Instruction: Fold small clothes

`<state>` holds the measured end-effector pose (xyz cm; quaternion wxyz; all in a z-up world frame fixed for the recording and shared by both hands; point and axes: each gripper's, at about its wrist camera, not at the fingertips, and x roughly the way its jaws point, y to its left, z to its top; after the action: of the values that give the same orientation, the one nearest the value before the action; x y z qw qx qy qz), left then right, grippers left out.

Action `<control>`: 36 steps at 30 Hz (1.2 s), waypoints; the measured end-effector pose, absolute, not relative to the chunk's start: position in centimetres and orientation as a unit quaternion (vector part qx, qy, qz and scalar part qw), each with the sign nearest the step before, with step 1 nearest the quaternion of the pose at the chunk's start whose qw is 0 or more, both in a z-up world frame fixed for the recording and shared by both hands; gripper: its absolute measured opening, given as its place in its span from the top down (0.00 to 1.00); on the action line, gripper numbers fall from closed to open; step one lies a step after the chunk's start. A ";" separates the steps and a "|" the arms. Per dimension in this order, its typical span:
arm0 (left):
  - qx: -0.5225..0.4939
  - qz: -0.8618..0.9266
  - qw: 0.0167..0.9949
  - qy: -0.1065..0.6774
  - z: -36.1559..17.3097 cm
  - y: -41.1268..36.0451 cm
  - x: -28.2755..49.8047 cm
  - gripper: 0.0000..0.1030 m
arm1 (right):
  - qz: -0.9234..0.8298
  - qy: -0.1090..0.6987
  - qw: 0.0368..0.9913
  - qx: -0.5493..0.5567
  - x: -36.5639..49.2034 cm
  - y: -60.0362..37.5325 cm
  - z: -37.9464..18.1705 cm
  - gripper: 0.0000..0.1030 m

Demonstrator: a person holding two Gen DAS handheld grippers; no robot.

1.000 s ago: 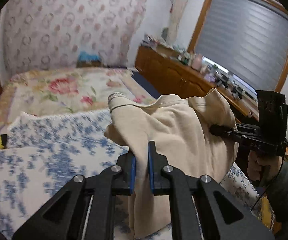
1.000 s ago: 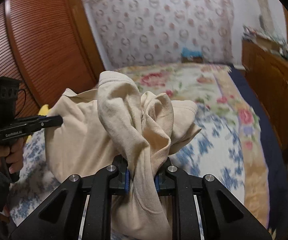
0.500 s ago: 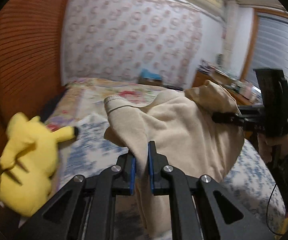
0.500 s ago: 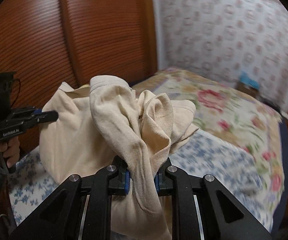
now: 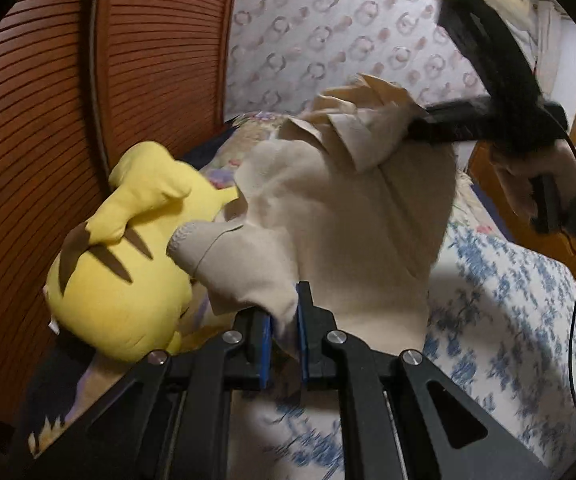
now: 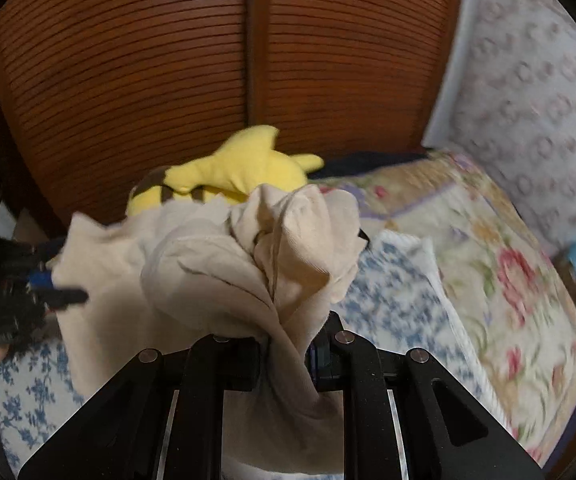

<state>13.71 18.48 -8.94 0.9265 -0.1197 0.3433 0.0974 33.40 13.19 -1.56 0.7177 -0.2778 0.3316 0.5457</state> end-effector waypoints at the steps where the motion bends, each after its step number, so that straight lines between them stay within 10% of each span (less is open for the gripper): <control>1: -0.121 0.100 0.925 0.347 -9.1 18.7 13.5 0.93 | 0.549 0.336 0.714 -0.275 33.4 14.2 -1.9 0.86; 11: -0.126 0.100 0.914 0.373 -10.4 18.6 13.7 0.93 | 0.474 0.386 0.774 -0.166 38.2 17.5 -1.7 0.59; 36: -0.054 0.071 0.949 0.303 -3.2 14.5 10.5 0.47 | 0.401 0.335 0.844 -0.119 28.1 1.4 -0.5 0.58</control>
<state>10.55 14.48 -3.19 0.9489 -0.0542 0.3026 0.0706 28.10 1.42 -0.47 0.8442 -0.1187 0.3350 0.4012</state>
